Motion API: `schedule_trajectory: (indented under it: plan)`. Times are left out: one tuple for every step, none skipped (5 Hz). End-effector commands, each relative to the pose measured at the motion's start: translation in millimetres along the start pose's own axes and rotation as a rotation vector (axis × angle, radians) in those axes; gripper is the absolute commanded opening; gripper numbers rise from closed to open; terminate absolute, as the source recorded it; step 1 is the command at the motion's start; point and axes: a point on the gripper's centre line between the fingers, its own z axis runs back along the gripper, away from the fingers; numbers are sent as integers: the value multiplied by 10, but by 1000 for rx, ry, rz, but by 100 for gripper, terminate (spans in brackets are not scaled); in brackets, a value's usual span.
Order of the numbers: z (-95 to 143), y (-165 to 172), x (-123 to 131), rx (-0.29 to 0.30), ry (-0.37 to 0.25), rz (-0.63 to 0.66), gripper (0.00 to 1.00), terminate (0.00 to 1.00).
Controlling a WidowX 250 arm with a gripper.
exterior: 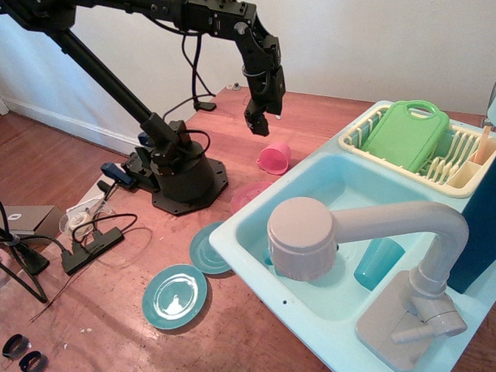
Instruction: Put cup from anywhere into sink
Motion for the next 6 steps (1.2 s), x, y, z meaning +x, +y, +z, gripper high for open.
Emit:
schedule_trajectory:
  plan:
    - [0, 0, 0, 0, 0, 0, 100, 0]
    - [-201, 83, 76, -13, -8, 4, 100, 0]
    - [-349, 142, 84, -7, -16, 17, 100, 0]
    - [-552, 163, 98, -25, 8, 16, 100, 0]
    - [-763, 117, 100, -54, 28, 10, 100, 0]
    - [-923, -22, 110, -109, 11, -3, 100, 0]
